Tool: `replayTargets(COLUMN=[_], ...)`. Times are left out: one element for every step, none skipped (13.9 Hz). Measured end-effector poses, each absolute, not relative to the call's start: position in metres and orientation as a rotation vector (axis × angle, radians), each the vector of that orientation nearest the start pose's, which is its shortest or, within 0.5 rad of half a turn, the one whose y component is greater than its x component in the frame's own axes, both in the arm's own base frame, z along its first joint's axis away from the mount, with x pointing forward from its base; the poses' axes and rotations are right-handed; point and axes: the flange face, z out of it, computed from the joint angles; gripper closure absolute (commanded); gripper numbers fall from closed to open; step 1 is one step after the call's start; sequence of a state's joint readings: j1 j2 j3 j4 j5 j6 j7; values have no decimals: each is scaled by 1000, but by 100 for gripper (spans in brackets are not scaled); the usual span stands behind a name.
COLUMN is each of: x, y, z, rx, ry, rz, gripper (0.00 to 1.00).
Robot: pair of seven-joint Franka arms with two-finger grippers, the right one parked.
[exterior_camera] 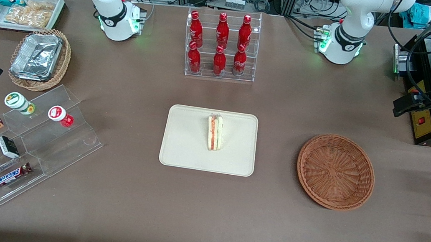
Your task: Place sandwich from basket to tray
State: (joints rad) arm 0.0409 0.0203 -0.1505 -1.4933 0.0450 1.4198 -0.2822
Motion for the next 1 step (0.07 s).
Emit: replayTargets(x=[542], y=[-53], z=[637], rx=[-3067], ry=[-272], rz=[133], gripper=[0])
